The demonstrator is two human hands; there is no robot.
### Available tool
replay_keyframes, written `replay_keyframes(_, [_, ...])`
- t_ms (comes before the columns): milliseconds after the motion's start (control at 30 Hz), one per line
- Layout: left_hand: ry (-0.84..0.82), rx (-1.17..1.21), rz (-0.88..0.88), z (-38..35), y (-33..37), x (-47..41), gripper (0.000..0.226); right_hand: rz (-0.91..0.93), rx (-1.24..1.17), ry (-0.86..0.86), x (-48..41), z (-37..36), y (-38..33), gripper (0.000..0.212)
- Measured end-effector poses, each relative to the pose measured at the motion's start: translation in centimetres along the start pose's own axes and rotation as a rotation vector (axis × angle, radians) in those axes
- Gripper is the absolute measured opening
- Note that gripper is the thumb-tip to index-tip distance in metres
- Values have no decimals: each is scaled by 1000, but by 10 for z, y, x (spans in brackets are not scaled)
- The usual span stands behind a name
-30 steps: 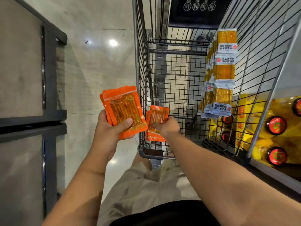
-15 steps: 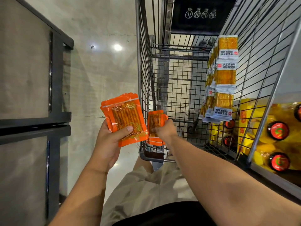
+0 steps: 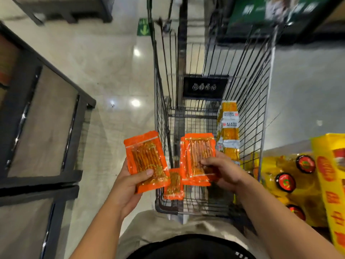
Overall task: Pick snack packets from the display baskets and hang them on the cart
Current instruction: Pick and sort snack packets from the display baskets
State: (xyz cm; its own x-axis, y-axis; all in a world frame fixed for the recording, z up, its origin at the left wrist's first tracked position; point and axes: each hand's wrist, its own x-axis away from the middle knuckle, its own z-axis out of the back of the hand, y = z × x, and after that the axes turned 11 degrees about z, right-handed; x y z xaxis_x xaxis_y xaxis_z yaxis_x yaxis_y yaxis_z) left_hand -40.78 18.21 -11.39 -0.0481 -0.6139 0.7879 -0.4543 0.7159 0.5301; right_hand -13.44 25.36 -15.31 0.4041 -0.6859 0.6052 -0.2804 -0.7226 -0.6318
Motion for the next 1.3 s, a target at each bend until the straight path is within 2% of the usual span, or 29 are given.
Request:
replay_keyframes(100, [-91,-32,-22,-27,21,14,78,166,-39,-16,29,-11,-43,50])
replay_keyframes(200, [-212,-34,3,-58,44,29,81,366,-88,33,61,-31,-73,54])
replay_keyframes(267, [-289,-71,10,-81,62,39,84,488,-135,118,82,-46,-84,50])
replay_keyframes(367, [-393,-198,-13,-110,85,56,103,648,-134,246,114,-69,-91,50])
replay_keyframes(433, [-451,-291,-39,-125,98,69,107,750,-140,340,137,-83,-91,45])
replay_keyframes(500, [-495,-387,-77,-134,108,81,96,828,-143,442,162,-97,-87,38])
replay_keyframes(600, [-578,-476,-123,-142,116,95,65,929,-124,588,198,-119,-77,31])
replay_keyframes(667, [-643,-539,-124,-148,117,103,58,994,-106,697,220,-134,-66,33])
replay_keyframes(967, [-973,-680,-58,-177,98,157,55,1101,20,1101,305,-188,-12,42])
replay_keyframes(1100, [-1079,-719,-6,-188,87,186,63,1144,-9,1236,343,-207,4,35])
replay_keyframes(1200, [-1197,-731,114,-191,77,204,69,1179,-36,1293,361,-216,17,33])
replay_keyframes(1300, [-1306,-689,291,-198,61,220,83,1235,-66,1347,376,-218,31,48])
